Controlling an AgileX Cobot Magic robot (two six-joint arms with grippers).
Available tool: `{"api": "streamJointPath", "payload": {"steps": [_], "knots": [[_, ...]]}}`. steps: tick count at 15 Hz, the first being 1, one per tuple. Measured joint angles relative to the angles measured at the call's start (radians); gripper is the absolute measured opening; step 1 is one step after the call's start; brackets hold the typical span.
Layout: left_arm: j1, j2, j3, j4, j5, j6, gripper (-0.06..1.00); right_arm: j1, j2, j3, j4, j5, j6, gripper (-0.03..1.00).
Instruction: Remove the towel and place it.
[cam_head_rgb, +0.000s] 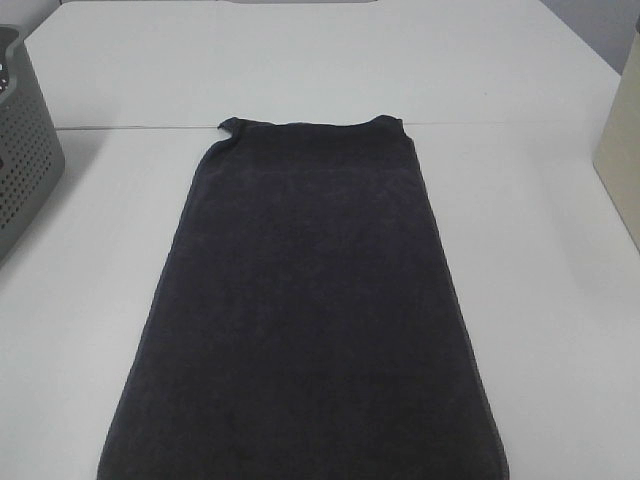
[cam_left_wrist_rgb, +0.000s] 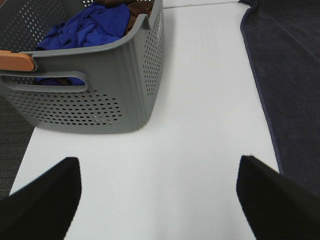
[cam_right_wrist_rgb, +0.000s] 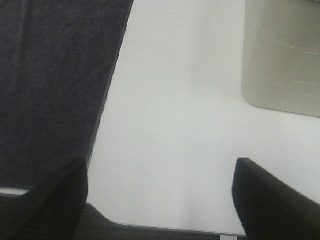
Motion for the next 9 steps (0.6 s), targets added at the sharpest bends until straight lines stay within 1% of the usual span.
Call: {"api": "streamJointPath", "payload": {"steps": [9], "knots": [[0.0,0.0,0.0,0.0,0.0,-0.006,0.8,0.0,0.0,0.0,0.0,0.0,0.0,0.76]]}}
